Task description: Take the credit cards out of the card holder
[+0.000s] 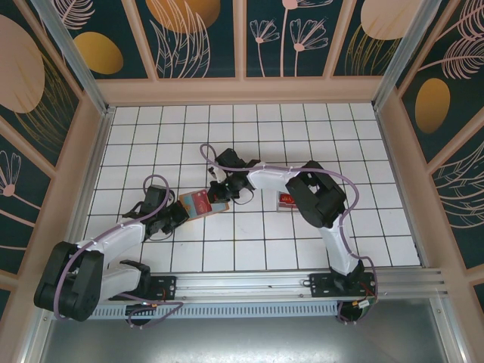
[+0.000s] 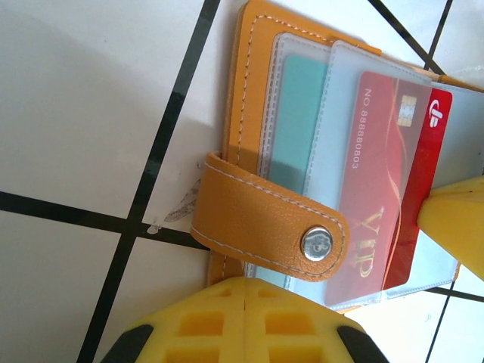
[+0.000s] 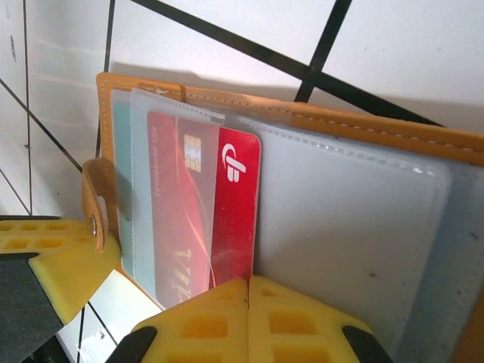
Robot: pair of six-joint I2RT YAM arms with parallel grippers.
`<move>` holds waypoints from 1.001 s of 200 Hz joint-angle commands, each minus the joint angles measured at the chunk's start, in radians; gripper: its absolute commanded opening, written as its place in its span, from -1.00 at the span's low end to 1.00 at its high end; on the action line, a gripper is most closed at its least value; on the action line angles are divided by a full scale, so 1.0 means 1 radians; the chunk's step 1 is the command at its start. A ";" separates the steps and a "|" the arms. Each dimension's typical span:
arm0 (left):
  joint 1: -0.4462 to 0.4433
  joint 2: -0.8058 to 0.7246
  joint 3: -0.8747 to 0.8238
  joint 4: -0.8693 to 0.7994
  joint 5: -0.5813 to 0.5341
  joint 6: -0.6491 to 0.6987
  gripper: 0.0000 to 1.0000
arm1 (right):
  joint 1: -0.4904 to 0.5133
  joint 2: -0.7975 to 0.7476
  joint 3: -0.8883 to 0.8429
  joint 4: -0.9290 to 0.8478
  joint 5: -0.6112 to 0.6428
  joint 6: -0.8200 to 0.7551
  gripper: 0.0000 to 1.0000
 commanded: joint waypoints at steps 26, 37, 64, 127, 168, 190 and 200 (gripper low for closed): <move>0.003 0.010 0.008 -0.005 0.017 0.005 -0.96 | 0.000 -0.002 0.004 0.032 -0.049 0.012 -0.71; 0.003 0.013 0.010 -0.003 0.017 0.006 -0.96 | 0.000 0.007 0.009 0.037 -0.059 0.015 -0.70; 0.003 0.019 0.011 -0.001 0.020 0.008 -0.96 | 0.000 0.029 0.012 0.041 -0.068 0.020 -0.68; 0.002 0.023 0.012 -0.002 0.021 0.010 -0.96 | -0.003 0.028 -0.013 0.054 -0.068 0.025 -1.00; 0.003 0.026 0.013 -0.002 0.018 0.012 -0.97 | -0.012 0.008 -0.009 0.043 -0.059 0.016 -1.00; 0.003 0.028 0.013 0.000 0.020 0.011 -0.98 | -0.012 0.005 0.002 0.037 -0.059 0.011 -1.00; 0.003 0.028 0.013 -0.001 0.020 0.012 -0.97 | -0.011 0.004 0.006 0.037 -0.060 0.011 -1.00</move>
